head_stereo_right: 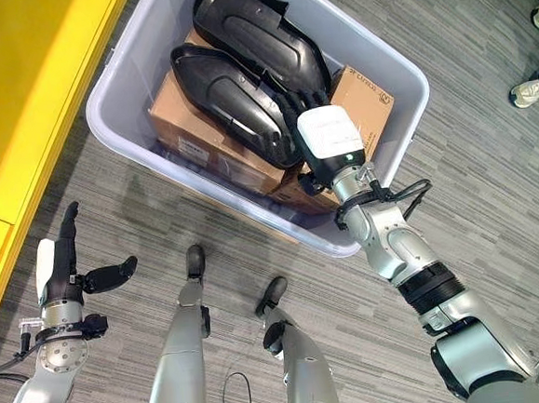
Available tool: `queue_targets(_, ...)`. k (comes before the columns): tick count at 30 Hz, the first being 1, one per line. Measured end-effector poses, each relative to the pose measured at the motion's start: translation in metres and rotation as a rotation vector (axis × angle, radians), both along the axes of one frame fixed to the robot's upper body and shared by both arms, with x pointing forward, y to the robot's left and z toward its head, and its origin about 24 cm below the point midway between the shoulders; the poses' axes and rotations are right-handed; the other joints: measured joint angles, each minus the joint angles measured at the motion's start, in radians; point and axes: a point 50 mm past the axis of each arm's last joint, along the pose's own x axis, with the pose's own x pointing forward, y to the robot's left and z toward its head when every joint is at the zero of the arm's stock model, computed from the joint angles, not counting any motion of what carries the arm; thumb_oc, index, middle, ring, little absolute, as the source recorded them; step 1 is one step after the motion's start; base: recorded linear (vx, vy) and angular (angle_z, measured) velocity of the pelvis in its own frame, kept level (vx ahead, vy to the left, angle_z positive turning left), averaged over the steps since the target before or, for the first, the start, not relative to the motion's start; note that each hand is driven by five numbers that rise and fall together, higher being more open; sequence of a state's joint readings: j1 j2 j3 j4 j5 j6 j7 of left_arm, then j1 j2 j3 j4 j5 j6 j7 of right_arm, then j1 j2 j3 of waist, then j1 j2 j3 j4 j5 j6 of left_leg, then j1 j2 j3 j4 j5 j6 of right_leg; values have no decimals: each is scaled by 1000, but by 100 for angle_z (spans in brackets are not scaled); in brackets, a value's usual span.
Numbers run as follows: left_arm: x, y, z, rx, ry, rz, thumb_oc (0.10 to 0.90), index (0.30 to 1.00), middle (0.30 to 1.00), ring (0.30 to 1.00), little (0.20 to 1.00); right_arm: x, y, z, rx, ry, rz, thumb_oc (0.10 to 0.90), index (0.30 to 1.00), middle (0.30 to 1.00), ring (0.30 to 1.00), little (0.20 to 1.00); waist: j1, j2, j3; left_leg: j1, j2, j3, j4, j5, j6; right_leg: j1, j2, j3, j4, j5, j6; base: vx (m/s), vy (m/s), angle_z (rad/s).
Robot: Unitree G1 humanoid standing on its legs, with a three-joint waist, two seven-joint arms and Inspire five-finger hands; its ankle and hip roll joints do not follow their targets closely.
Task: Move parts from the plastic box to the shelf.
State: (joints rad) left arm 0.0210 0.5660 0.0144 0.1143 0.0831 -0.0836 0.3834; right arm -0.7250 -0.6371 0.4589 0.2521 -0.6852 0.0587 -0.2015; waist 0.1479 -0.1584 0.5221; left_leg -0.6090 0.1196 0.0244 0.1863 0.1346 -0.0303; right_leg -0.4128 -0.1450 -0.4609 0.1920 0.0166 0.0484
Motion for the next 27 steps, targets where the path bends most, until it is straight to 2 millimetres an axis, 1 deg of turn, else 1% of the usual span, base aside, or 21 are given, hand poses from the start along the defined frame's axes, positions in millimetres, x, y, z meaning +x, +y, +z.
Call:
queue_targets(9,0,0,0,0,-1,0,900,1000,1000,1000,1000,1,12,-3,27,10,24,900,1000,1000,1000,1000,10,1,1,0,-2,0,0,-1,-2,-4,-5,0,12,-6,0,0,0,0)
queue_targets(11,0,0,0,0,-2,-1,900,1000,1000,1000,1000,5,14,-6,6,26,18,900,1000,1000,1000,1000,12,1,1,0,-2,-1,0,-3,-5,-6,-6,0,18,-10,-1,0,0,0)
queue_targets(14,1,0,0,0,-2,-1,900,1000,1000,1000,1000,9,12,-9,7,45,-1,900,1000,1000,1000,1000,20,2,2,-1,-2,0,-1,-3,-6,-9,-6,0,22,-13,-3,0,0,0)
queue_targets(18,0,0,0,-1,-1,-1,900,1000,1000,1000,1000,10,14,-10,18,50,-11,900,1000,1000,1000,1000,20,3,2,-7,-2,-1,-2,-3,-6,-19,-8,0,29,-19,-5,0,0,0)
queue_targets(23,0,0,0,0,-2,-1,900,1000,1000,1000,1000,18,10,-10,9,60,-49,900,1000,1000,1000,1000,21,4,2,-19,-2,0,-1,-1,-4,-33,-9,0,37,-24,-4,0,0,0)
queue_targets(25,0,-1,0,0,0,-3,900,1000,1000,1000,1000,20,8,-11,7,64,-59,900,1000,1000,1000,1000,21,9,6,-22,-4,-1,-1,0,-3,-35,-10,-1,37,-25,-3,0,0,0)
queue_targets(27,0,0,0,1,0,-1,900,1000,1000,1000,1000,26,6,-13,-24,82,-88,900,1000,1000,1000,1000,23,14,8,-25,-5,-2,-2,-1,-4,-39,-11,-1,37,-25,-2,0,0,0)
